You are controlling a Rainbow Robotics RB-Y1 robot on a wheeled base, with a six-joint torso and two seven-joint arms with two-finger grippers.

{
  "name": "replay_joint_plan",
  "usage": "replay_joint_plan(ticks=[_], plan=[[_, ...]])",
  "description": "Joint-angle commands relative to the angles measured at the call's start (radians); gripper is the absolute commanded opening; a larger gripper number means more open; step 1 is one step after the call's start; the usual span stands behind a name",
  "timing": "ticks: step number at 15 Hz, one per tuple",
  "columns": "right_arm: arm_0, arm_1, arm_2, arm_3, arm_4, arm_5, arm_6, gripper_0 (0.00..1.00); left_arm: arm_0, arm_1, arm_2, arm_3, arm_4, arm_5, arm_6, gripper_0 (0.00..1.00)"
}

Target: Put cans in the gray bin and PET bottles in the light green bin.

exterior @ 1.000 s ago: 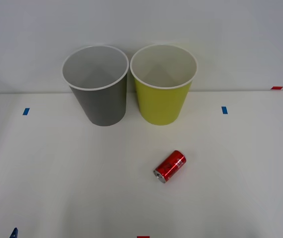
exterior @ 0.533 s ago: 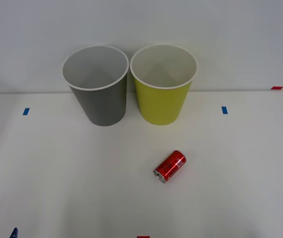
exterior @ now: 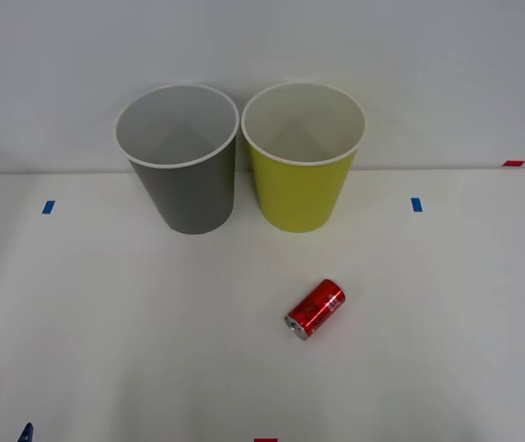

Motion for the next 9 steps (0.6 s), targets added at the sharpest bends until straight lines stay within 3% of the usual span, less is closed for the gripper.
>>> replay_joint_plan(ticks=[1,9], plan=[[0.0,0.0,0.0,0.0,0.0,0.0,0.0,0.0,0.0,0.0,0.0,0.0,0.0,0.0,0.0,1.0],[0.0,0.0,0.0,0.0,0.0,0.0,0.0,0.0,0.0,0.0,0.0,0.0,0.0,0.0,0.0,1.0]])
